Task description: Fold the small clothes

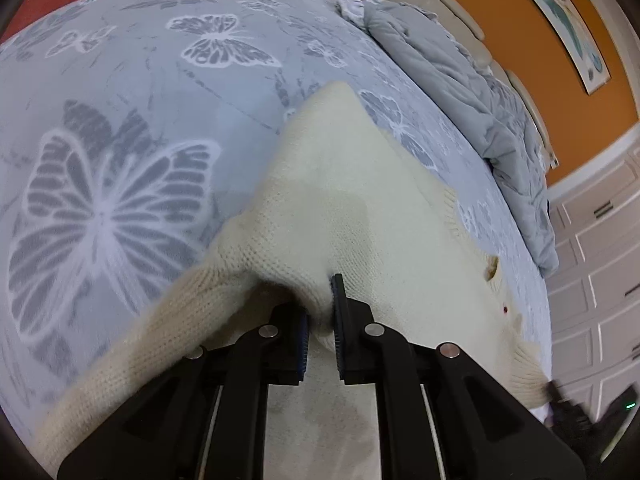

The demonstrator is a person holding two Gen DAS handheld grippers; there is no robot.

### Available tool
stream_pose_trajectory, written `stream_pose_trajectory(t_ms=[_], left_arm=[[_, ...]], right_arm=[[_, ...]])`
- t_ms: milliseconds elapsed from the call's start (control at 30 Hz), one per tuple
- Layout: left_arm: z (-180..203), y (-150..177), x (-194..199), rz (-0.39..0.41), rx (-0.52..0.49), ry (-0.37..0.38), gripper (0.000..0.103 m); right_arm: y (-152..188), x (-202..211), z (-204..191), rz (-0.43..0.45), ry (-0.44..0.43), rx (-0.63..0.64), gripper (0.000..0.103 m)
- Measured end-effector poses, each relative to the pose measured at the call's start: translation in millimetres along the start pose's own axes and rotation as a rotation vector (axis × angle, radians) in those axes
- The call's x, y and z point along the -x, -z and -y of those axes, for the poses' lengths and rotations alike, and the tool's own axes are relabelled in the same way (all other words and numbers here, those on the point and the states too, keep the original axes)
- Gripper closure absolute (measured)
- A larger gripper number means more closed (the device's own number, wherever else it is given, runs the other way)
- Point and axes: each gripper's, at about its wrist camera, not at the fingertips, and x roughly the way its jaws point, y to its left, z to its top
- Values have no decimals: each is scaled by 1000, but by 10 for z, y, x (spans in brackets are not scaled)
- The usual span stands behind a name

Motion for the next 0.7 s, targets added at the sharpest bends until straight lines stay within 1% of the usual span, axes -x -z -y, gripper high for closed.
stream_pose_trajectory(t_ms=[67,100,133,167,200,233,267,300,333,367,400,433,467,500,533,567,600,633,667,700], left_arm=[[32,4,-5,5,-16,-2,92],[38,8,-6,7,-19,-4,92],[50,-1,-17,7,-19,-7,92],[60,-7,-22,7,-18,-8,92],[58,-11,-25,3,-17,-8,92],[68,-18,-30,0,-19,-7,92],[73,-26,-32,-6,-23,-7,92],[77,-35,-35,-11,-27,-8,92],[76,-40,-42,-14,-31,-8,92],[76,-44,-46,-15,-38,-4,92],[72,-40,-46,-13,-42,0,92],[69,-30,-42,-8,-47,3,92],[59,-26,-40,-8,-47,6,91],[56,-24,-18,-16,-39,4,90],[48,-26,4,-25,-30,0,90],[44,-28,81,-35,-17,-14,86],[48,-21,206,-34,-24,-35,79],[51,-13,286,-28,-37,-54,76],[49,19,463,-9,-75,-90,74],[40,56,614,5,-114,-117,69]], right_arm=[[-34,-19,-208,-11,-36,49,83],[-40,-62,-283,-21,-56,73,85],[-15,-228,-355,-63,-58,108,87],[19,-428,-381,-118,-35,123,90],[88,-593,-333,-170,-8,130,98],[154,-800,-223,-227,41,130,103],[156,-807,-112,-224,20,114,103],[94,-734,-47,-211,17,70,103],[54,-634,-5,-186,30,43,100],[17,-500,56,-148,4,11,95],[23,-410,139,-119,-11,-18,95],[53,-428,231,-128,16,-30,95],[134,-581,337,-210,57,-27,102],[178,-598,403,-219,31,-29,103],[168,-506,454,-201,12,-29,103],[133,-401,455,-208,42,-27,89],[90,-179,442,-188,87,-19,84],[97,11,429,-158,76,-11,84],[114,282,394,-124,41,3,76],[149,414,395,-115,35,10,58]])
